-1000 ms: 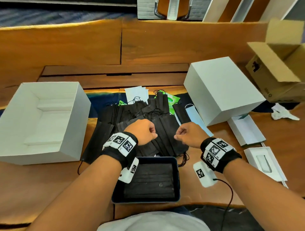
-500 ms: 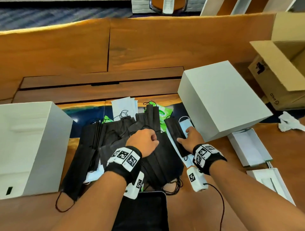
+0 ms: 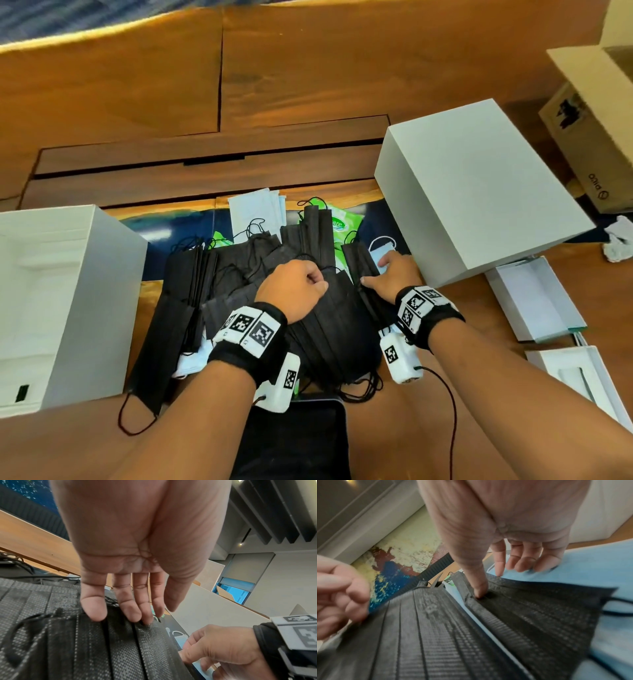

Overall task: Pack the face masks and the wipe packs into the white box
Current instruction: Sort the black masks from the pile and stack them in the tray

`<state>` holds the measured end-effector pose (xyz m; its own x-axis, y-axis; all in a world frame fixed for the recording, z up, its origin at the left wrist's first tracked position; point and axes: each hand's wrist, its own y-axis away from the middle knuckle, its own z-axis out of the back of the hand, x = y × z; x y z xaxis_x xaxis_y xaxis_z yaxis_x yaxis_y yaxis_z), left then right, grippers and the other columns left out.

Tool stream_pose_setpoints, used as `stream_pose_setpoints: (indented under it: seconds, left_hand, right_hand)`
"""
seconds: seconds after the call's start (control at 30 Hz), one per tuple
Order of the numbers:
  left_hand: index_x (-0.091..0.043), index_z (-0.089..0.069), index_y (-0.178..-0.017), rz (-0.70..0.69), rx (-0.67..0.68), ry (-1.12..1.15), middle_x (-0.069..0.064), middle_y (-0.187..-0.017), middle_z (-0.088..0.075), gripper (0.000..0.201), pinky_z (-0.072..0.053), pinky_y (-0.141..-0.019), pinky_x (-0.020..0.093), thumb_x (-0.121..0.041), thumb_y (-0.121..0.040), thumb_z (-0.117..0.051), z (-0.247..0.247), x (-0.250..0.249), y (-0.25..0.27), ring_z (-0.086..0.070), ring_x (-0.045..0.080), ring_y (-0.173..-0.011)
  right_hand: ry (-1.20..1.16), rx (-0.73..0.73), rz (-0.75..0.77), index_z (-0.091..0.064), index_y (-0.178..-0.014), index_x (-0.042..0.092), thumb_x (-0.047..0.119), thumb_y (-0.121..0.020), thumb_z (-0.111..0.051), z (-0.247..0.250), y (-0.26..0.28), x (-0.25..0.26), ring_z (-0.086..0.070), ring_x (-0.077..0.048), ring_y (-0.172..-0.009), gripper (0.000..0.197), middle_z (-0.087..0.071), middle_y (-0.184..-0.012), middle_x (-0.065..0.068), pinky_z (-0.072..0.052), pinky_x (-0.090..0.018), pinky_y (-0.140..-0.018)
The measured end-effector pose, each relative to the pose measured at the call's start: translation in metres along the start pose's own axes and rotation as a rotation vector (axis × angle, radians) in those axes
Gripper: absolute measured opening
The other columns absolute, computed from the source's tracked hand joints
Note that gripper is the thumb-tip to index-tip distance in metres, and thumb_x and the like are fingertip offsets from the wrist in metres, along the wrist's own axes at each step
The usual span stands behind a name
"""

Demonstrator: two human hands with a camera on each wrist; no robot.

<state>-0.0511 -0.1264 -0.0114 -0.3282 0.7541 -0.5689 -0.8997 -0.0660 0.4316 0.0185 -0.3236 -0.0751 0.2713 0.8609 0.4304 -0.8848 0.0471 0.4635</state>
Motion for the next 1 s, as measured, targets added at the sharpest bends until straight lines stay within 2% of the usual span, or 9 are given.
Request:
stream_pose_setpoints:
  seconds: [0.17, 0.23, 0.33, 0.4, 0.53, 0.7, 0.87, 0.93, 1.0]
  left_hand:
    - [-0.022, -0.069, -0.085, 0.004, -0.017, 0.012, -0.008, -0.081, -0.067, 0.013, -0.054, -0.083, 0.034, -0.033, -0.089, -0.063, 0.001, 0.004, 0.001, -0.065, 0.015, -0.084]
    - [-0.022, -0.069, -0.086, 0.007, -0.022, 0.013, -0.01, -0.08, -0.066, 0.013, -0.055, -0.083, 0.035, -0.033, -0.089, -0.063, 0.001, 0.005, 0.0, -0.064, 0.014, -0.083]
    - [-0.024, -0.068, -0.086, 0.017, -0.024, 0.021, -0.011, -0.08, -0.065, 0.011, -0.055, -0.084, 0.035, -0.033, -0.089, -0.064, -0.001, 0.006, 0.0, -0.065, 0.015, -0.085]
    - [-0.025, -0.067, -0.088, 0.024, -0.026, 0.02, -0.012, -0.082, -0.065, 0.008, -0.054, -0.084, 0.035, -0.033, -0.088, -0.064, -0.002, 0.007, 0.001, -0.065, 0.014, -0.086]
    - [-0.025, -0.066, -0.09, 0.029, -0.032, 0.02, -0.012, -0.082, -0.065, 0.007, -0.054, -0.085, 0.036, -0.032, -0.088, -0.065, -0.001, 0.011, 0.003, -0.065, 0.015, -0.087]
    - [-0.025, -0.067, -0.09, 0.031, -0.043, 0.033, -0.012, -0.083, -0.065, 0.007, -0.055, -0.085, 0.037, -0.031, -0.088, -0.064, 0.002, 0.01, 0.001, -0.065, 0.015, -0.087]
    - [-0.025, -0.067, -0.089, 0.035, -0.052, 0.035, -0.011, -0.083, -0.066, 0.009, -0.055, -0.084, 0.037, -0.034, -0.089, -0.064, 0.001, 0.004, 0.005, -0.065, 0.014, -0.086]
    - [-0.025, -0.067, -0.088, 0.033, -0.102, 0.065, -0.011, -0.082, -0.066, 0.018, -0.055, -0.081, 0.034, -0.042, -0.089, -0.063, 0.004, 0.0, 0.007, -0.065, 0.013, -0.085]
    - [-0.024, -0.069, -0.091, 0.019, -0.119, 0.185, -0.009, -0.085, -0.068, 0.032, -0.055, -0.079, 0.032, -0.055, -0.086, -0.063, 0.006, -0.007, 0.009, -0.065, 0.01, -0.086]
  right_hand:
    - [-0.063, -0.057, -0.004, -0.065, -0.087, 0.016, 0.028, -0.081, -0.074, -0.003, 0.001, 0.003, -0.065, -0.022, -0.09, 0.016, -0.069, -0.092, -0.002, -0.049, -0.026, -0.079]
    - [-0.066, -0.047, 0.002, -0.063, -0.099, 0.016, 0.033, -0.08, -0.074, -0.004, 0.002, 0.003, -0.063, -0.022, -0.095, 0.028, -0.068, -0.101, -0.004, -0.049, -0.028, -0.083]
    - [-0.036, -0.001, 0.052, -0.051, -0.129, 0.013, 0.051, -0.071, -0.078, -0.005, 0.003, 0.007, -0.055, -0.027, -0.116, 0.074, -0.054, -0.126, -0.01, -0.047, -0.037, -0.096]
    - [0.011, 0.017, 0.069, -0.05, -0.129, 0.014, 0.053, -0.068, -0.079, -0.009, 0.003, 0.011, -0.053, -0.029, -0.117, 0.079, -0.048, -0.128, -0.011, -0.048, -0.041, -0.097]
    - [-0.045, -0.013, 0.047, -0.059, -0.101, 0.012, 0.037, -0.074, -0.079, -0.013, 0.001, 0.014, -0.062, -0.026, -0.096, 0.042, -0.064, -0.106, -0.009, -0.052, -0.039, -0.085]
    - [-0.103, -0.075, 0.086, -0.065, -0.1, 0.016, 0.02, -0.089, -0.065, -0.01, 0.001, 0.007, -0.065, -0.021, -0.092, 0.011, -0.07, -0.095, -0.003, -0.046, -0.025, -0.078]
    - [-0.127, -0.1, 0.145, -0.064, -0.081, 0.018, 0.017, -0.084, -0.067, 0.007, 0.015, 0.012, -0.06, -0.012, -0.07, 0.003, -0.061, -0.068, 0.008, -0.053, -0.027, -0.073]
    - [-0.142, -0.158, 0.197, -0.061, -0.077, 0.02, 0.02, -0.08, -0.065, 0.02, 0.029, 0.019, -0.055, -0.009, -0.063, 0.004, -0.059, -0.065, 0.009, -0.046, -0.02, -0.06]
    - [-0.138, -0.175, 0.298, -0.058, -0.075, 0.023, 0.021, -0.078, -0.065, 0.029, 0.05, 0.03, -0.055, -0.008, -0.063, 0.008, -0.06, -0.066, 0.007, -0.04, -0.018, -0.056]
